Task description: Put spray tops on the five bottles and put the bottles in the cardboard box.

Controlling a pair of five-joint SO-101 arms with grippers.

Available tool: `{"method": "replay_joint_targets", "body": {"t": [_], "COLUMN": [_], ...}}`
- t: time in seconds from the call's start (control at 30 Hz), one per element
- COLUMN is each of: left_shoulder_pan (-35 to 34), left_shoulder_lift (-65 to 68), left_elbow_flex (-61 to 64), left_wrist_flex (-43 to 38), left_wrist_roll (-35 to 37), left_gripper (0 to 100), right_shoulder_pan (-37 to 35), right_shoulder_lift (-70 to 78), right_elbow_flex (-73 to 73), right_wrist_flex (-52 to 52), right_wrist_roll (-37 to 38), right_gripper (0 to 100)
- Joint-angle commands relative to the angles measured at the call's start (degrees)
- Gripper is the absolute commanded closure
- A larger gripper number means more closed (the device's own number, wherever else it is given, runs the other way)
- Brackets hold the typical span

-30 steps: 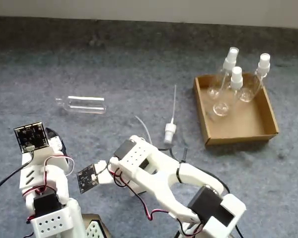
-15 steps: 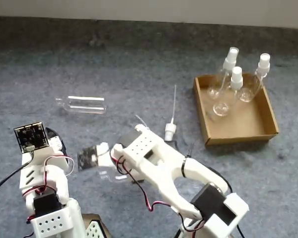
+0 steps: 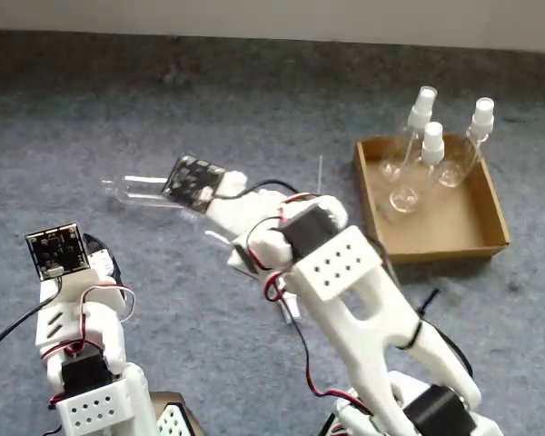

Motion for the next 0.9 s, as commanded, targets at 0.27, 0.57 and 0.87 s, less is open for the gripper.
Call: {"method": "replay_joint_targets", "body": {"t": [0.27, 0.57, 0.87], "left_shoulder_pan": [-0.31, -0.22, 1.54], "left_shoulder_lift": [-0.84, -0.84, -0.84], "left_elbow_flex": [0.22, 0.22, 0.22], "left_wrist_flex": [-0.97, -0.97, -0.88], "left_wrist_roll": [-0.62, -0.62, -0.62], "left_gripper": [99, 99, 99], "right_shoulder_pan": [12.26, 21.14, 27.47], "right_shoulder_lift": [-16.92, -21.49, -21.41], "right_elbow_flex": [3.65, 17.36, 36.7], "right_wrist_flex": [2.07, 1.8, -9.63], "right_wrist_roll": [-6.68, -14.95, -14.86], "right_gripper": [96.1, 96.1, 96.1]}}
